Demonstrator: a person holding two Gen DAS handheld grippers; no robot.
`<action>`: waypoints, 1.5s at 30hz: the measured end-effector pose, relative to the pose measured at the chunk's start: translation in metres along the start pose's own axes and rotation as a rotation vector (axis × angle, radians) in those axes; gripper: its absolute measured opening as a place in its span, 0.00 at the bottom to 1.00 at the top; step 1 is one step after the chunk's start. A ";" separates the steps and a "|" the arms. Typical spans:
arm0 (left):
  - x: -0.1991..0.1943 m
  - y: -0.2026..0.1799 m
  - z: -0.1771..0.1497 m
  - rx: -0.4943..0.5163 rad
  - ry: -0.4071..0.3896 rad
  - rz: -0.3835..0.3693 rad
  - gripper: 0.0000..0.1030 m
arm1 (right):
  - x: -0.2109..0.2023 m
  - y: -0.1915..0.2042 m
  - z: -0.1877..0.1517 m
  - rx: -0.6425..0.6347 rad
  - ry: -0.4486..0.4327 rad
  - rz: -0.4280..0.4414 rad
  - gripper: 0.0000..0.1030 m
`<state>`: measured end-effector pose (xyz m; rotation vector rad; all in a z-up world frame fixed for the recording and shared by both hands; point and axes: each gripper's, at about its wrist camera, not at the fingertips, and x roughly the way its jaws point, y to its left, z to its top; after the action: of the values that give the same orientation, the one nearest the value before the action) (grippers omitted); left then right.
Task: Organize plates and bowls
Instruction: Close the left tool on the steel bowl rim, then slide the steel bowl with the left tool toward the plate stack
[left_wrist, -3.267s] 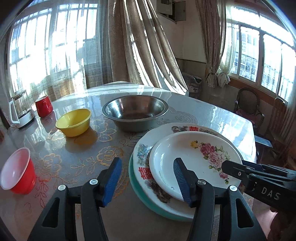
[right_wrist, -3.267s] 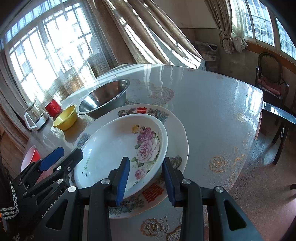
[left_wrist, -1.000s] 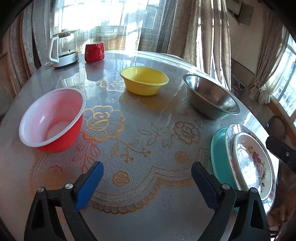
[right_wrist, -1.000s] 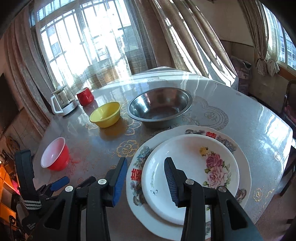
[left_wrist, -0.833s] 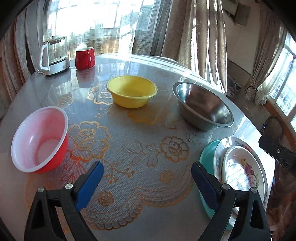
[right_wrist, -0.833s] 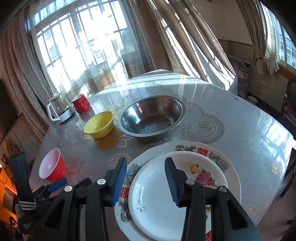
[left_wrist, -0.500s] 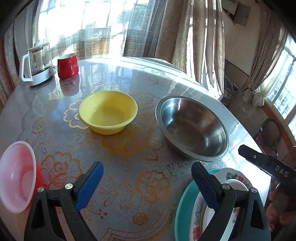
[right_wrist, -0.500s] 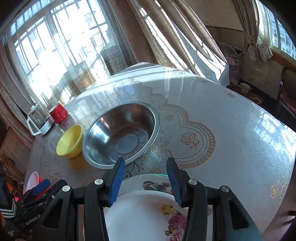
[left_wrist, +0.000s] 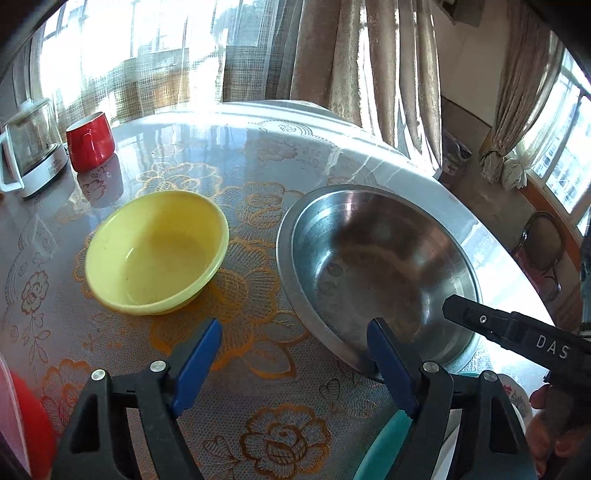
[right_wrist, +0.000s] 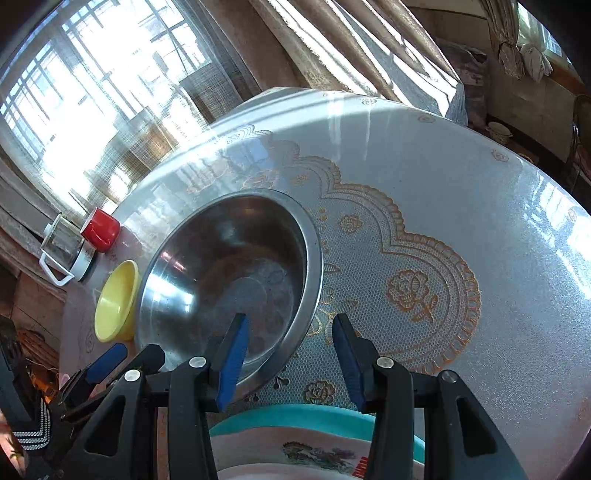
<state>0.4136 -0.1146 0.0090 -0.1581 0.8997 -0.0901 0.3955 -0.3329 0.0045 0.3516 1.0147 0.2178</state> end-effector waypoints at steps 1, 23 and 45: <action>0.002 0.000 0.000 -0.001 0.001 -0.008 0.77 | 0.003 0.000 -0.001 0.004 0.012 0.010 0.46; -0.037 0.011 -0.021 0.005 -0.069 -0.058 0.35 | -0.009 0.030 -0.032 -0.055 0.004 0.048 0.24; -0.142 0.062 -0.093 -0.097 -0.199 -0.039 0.35 | -0.066 0.089 -0.103 -0.134 -0.038 0.145 0.24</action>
<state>0.2534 -0.0427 0.0504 -0.2703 0.7029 -0.0652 0.2723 -0.2541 0.0417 0.3060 0.9324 0.4063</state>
